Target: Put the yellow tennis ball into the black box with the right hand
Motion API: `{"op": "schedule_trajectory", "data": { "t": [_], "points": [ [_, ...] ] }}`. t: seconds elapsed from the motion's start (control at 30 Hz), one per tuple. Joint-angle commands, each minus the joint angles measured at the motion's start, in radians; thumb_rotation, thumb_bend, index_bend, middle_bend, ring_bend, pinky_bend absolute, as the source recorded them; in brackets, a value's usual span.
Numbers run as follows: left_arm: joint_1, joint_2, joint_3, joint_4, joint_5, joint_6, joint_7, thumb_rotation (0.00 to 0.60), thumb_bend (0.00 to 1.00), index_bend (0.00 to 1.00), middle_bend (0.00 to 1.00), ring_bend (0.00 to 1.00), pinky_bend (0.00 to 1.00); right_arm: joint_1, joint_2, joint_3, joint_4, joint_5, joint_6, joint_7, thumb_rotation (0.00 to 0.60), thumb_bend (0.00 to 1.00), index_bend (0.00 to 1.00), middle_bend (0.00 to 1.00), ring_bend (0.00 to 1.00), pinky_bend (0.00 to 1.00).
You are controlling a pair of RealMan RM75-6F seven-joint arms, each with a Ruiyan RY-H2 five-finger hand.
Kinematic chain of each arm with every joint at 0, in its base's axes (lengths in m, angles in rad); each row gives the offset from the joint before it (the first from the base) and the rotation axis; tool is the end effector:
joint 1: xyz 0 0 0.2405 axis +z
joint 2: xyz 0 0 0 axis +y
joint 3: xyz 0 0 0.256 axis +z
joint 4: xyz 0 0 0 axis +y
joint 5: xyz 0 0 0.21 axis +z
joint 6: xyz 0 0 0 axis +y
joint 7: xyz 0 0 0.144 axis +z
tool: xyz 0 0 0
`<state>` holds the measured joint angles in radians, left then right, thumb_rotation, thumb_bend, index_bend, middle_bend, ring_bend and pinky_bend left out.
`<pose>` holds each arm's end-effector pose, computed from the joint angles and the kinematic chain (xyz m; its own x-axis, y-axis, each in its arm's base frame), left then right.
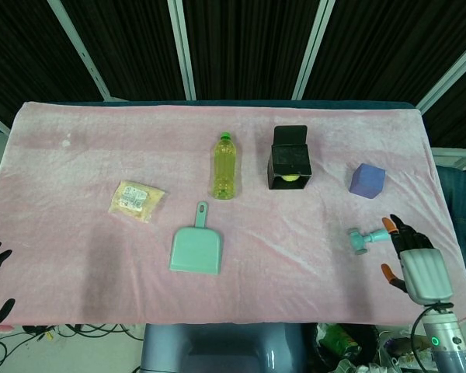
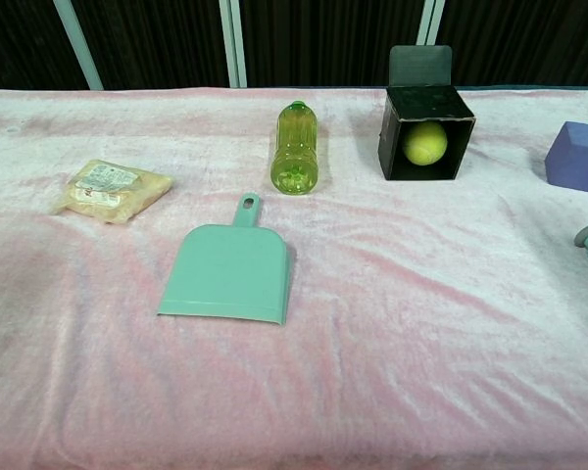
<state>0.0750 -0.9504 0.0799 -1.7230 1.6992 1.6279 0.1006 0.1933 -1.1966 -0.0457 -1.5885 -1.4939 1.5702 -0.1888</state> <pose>-0.2978 0.1044 0.1922 0.5297 0.0504 0.8467 0.8479 -0.0539 -0.5273 -0.2925 -0.1936 0.1352 0.5194 0.0405 0.8536 -0.8482 -0.0973 0.5207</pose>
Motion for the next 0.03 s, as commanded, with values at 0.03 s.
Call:
{"op": "schedule_trajectory", "data": {
  "t": [0.03],
  "points": [
    [-0.003,-0.006,-0.004,0.026,0.002,0.0,0.003,0.6,0.27,0.12,0.04,0.0,0.0,-0.08,-0.066,-0.016,0.114,-0.068,0.093,0.033,0.6,0.2,0.04,0.06,0.16,0.26]
  ]
}}
